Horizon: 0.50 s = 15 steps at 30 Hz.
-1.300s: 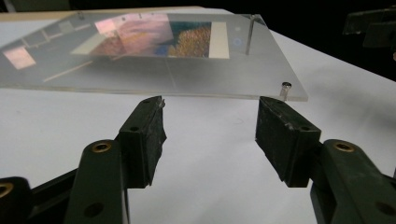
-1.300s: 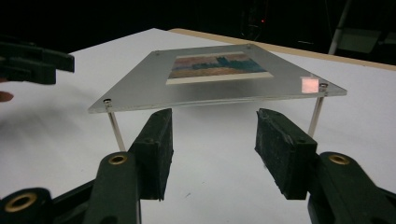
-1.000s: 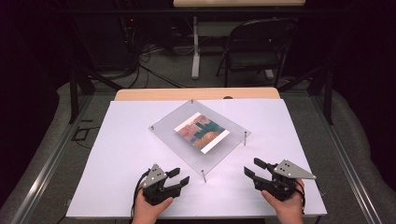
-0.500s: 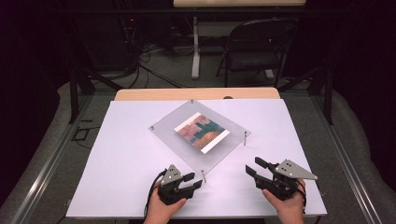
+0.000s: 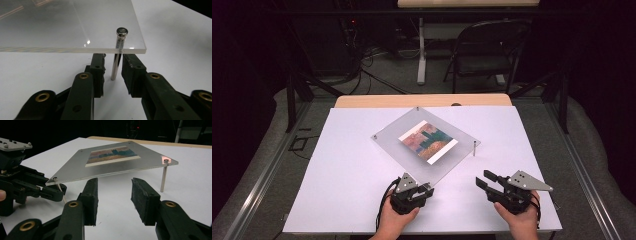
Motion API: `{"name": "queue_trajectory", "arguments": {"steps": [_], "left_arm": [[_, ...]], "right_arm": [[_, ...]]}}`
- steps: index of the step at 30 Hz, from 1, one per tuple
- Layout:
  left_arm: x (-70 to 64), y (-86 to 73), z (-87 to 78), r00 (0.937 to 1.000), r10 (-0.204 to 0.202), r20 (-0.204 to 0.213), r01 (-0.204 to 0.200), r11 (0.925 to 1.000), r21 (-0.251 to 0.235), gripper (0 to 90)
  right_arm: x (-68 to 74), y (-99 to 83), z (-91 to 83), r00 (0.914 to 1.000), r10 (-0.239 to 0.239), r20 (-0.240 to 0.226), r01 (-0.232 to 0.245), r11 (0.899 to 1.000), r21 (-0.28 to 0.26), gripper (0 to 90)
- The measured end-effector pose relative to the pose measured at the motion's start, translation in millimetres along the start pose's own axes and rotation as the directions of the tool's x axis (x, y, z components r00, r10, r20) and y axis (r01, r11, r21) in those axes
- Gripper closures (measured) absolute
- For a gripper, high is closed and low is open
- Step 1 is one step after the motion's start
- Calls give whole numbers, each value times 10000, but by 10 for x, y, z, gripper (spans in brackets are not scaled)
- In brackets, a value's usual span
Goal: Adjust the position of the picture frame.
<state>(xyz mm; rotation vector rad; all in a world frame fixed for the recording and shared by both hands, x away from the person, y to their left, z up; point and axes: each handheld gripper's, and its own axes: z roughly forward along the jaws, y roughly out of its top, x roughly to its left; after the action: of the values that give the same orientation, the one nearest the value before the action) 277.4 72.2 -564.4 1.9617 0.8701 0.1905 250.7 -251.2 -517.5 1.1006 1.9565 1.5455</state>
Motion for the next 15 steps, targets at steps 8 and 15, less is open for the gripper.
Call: {"name": "queue_trajectory", "arguments": {"steps": [8, 15], "left_arm": [[-26, 22, 44, 9999, 117, -93, -116, 9998, 139, 779], [-29, 38, 53, 10000, 35, 35, -36, 9997, 244, 849]], "right_arm": [[-13, -6, 3, 9999, 76, 97, -76, 10000, 14, 576], [-28, -9, 3, 9999, 107, 125, -108, 9999, 45, 588]]}}
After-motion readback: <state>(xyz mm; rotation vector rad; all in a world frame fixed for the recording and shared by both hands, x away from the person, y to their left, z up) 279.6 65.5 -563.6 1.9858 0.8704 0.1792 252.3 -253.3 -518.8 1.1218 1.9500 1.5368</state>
